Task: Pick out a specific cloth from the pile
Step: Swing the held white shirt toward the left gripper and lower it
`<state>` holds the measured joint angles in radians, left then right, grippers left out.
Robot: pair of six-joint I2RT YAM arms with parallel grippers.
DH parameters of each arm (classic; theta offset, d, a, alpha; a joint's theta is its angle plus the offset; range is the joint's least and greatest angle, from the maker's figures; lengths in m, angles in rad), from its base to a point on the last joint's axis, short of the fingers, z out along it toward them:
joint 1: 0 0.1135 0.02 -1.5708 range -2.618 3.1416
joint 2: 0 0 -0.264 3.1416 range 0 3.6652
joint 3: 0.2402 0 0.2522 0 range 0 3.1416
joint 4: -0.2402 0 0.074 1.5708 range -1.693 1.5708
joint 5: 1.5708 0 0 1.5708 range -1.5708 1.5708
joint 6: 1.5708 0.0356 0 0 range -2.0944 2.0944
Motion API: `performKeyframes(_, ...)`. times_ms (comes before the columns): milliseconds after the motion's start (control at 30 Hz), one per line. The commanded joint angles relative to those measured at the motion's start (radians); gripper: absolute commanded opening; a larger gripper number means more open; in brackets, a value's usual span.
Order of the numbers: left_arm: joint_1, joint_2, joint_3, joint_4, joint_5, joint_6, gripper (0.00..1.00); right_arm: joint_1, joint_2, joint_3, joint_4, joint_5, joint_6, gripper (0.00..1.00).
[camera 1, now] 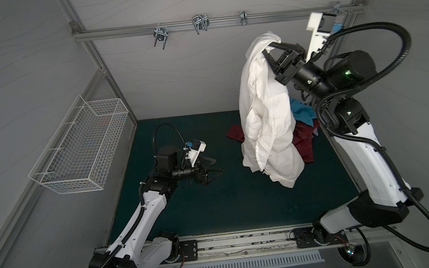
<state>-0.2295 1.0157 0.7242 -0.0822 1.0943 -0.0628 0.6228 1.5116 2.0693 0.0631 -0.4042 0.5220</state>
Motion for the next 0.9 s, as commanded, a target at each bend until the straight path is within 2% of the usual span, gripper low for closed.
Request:
performKeyframes(0,-0.004,-0.027,0.012,-0.012,-0.024,0.028,0.95,0.063,0.08,0.048,0.0,-0.08,0.016,0.0)
performKeyframes(167,-0.004,-0.041,0.008,-0.017,-0.025,0.037,0.95,0.087,0.17,0.027,-0.031,-0.129,0.047,0.0)
performKeyframes(300,-0.004,-0.042,0.007,-0.031,-0.032,0.052,0.95,0.086,0.158,-0.109,-0.076,-0.104,-0.009,0.0)
performKeyframes(467,-0.005,-0.043,0.011,-0.036,-0.024,0.057,0.93,0.085,0.079,-0.362,-0.175,0.032,-0.127,0.0)
performKeyframes(633,-0.005,-0.039,0.011,-0.038,-0.023,0.058,0.93,0.079,0.057,-0.511,-0.355,0.308,-0.224,0.0)
performKeyframes(733,-0.005,-0.035,0.011,-0.039,-0.023,0.059,0.93,0.056,0.093,-0.557,-0.385,0.394,-0.249,0.0)
performKeyframes(867,-0.005,-0.033,0.011,-0.043,-0.027,0.062,0.93,0.017,0.182,-0.529,-0.447,0.473,-0.286,0.0)
